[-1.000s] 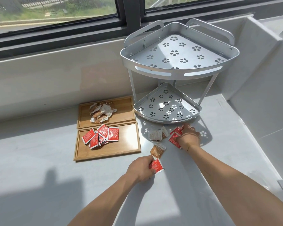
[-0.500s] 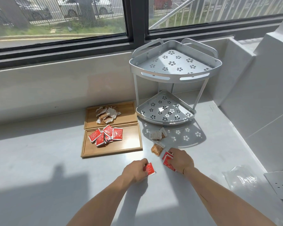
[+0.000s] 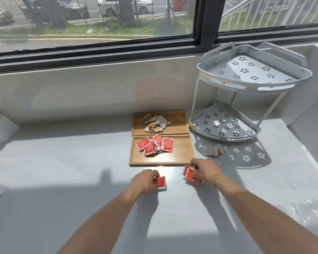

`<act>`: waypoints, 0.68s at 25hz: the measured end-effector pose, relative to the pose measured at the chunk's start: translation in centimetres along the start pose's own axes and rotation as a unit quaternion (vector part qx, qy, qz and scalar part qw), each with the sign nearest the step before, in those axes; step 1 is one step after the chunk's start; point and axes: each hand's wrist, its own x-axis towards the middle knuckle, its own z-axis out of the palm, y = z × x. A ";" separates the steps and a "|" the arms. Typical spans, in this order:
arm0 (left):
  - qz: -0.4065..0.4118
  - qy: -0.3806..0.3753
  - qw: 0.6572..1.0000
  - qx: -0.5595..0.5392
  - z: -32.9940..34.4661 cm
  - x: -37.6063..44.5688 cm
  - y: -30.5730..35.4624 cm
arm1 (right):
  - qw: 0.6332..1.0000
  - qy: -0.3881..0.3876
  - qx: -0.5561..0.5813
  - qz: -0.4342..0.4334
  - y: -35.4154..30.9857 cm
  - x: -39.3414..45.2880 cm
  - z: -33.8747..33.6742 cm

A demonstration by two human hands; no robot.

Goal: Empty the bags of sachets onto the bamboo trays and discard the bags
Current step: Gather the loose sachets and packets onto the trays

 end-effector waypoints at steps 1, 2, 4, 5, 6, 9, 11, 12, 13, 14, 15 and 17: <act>-0.009 0.007 1.000 -0.012 -0.9 0.2 -1.1 | 1.000 0.014 0.004 0.000 -0.9 0.6 -0.1; -0.019 0.017 0.999 -0.025 -1.7 0.6 -2.2 | 1.000 0.025 0.006 -0.003 -1.8 1.2 -0.3; -0.026 0.043 0.998 -0.035 -3.4 1.5 -4.0 | 0.999 0.037 -0.006 -0.018 -3.2 2.7 -0.3; -0.020 0.056 0.998 -0.032 -4.3 2.1 -4.7 | 0.999 0.043 -0.013 -0.025 -3.9 3.4 -0.4; -0.013 0.063 0.998 -0.029 -5.0 2.8 -5.3 | 0.998 0.049 -0.017 -0.028 -4.5 4.1 -0.4; -0.007 0.055 0.998 -0.017 -6.9 4.9 -6.9 | 0.997 0.069 -0.020 -0.034 -6.5 6.1 0.0; -0.009 0.054 0.998 -0.014 -7.7 6.0 -7.4 | 0.997 0.072 -0.017 -0.038 -7.5 7.0 0.3; -0.006 0.054 0.998 -0.014 -7.8 6.6 -7.8 | 0.997 0.067 -0.020 -0.038 -8.0 7.4 0.5; -0.002 0.050 0.999 -0.015 -7.8 7.1 -8.0 | 0.997 0.062 -0.024 -0.036 -8.4 7.9 0.7; 0.003 0.045 0.999 -0.017 -7.8 7.4 -8.1 | 0.997 0.058 -0.025 -0.033 -8.6 8.3 1.0; 0.009 0.039 0.999 -0.020 -7.6 7.7 -8.2 | 0.998 0.053 -0.022 -0.029 -8.7 8.5 1.2; 0.015 0.030 0.999 -0.027 -7.2 8.0 -8.2 | 0.998 0.046 -0.021 -0.022 -8.8 8.9 1.4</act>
